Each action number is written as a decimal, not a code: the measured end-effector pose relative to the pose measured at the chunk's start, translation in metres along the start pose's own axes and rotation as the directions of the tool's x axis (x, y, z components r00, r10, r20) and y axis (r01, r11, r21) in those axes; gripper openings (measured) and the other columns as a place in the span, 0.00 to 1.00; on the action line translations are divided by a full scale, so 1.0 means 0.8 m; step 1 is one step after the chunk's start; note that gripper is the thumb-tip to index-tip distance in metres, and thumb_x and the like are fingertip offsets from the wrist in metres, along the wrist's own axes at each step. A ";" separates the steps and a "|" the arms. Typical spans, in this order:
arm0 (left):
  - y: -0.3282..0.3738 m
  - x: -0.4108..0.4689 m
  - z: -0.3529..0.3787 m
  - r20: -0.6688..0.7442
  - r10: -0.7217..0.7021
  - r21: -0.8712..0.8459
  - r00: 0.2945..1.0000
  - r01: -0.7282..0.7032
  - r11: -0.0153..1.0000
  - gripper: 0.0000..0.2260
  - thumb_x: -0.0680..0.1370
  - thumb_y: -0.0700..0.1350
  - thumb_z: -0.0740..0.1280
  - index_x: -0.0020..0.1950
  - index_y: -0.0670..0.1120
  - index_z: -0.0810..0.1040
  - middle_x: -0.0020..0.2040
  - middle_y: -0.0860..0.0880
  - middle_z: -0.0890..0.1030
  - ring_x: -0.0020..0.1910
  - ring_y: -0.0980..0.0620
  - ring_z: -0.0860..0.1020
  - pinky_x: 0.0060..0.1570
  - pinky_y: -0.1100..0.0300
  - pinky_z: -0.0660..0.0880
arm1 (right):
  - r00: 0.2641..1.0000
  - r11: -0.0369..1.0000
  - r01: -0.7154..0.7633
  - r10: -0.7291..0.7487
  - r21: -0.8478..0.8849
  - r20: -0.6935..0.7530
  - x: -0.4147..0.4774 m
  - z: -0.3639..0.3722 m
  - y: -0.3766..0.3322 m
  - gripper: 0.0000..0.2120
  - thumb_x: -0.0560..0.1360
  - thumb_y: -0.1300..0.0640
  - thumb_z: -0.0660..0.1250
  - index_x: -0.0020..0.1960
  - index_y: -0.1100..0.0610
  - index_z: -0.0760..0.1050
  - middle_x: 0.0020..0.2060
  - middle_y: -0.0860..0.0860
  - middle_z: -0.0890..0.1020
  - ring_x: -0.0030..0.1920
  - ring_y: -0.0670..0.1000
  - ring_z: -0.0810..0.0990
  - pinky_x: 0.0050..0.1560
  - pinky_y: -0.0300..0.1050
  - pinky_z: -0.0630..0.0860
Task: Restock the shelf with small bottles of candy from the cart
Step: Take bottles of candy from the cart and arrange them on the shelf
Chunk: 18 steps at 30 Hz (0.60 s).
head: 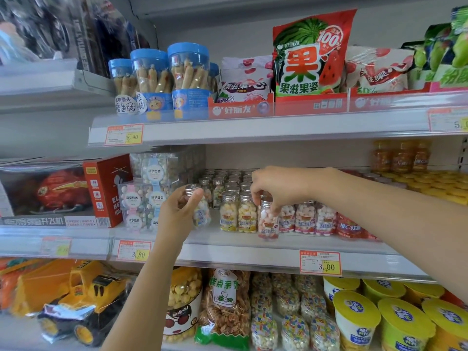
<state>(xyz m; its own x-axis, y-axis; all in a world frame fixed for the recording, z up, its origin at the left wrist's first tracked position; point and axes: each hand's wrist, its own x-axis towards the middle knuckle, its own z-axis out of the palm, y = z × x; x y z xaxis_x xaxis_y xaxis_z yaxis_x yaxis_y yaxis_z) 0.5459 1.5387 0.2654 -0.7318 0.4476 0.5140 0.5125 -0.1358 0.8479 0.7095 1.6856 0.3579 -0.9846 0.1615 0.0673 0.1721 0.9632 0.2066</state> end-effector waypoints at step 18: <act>-0.042 0.001 -0.006 0.193 0.177 0.704 0.965 -0.262 0.661 0.10 0.80 0.47 0.61 0.45 0.42 0.76 0.38 0.47 0.79 0.37 0.48 0.74 0.35 0.59 0.66 | 0.996 0.992 0.079 -0.076 0.101 -0.040 0.137 -0.013 -0.071 0.20 0.68 0.55 0.76 0.59 0.56 0.79 0.51 0.49 0.80 0.47 0.48 0.76 0.39 0.38 0.71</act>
<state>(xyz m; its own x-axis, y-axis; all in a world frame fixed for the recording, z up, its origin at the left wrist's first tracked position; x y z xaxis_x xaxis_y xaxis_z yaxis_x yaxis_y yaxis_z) 0.5260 1.5391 0.2377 -0.5288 0.5788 0.6208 0.8463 0.4149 0.3340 0.5923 1.6459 0.3639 -0.9928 0.0795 0.0900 0.0894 0.9897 0.1119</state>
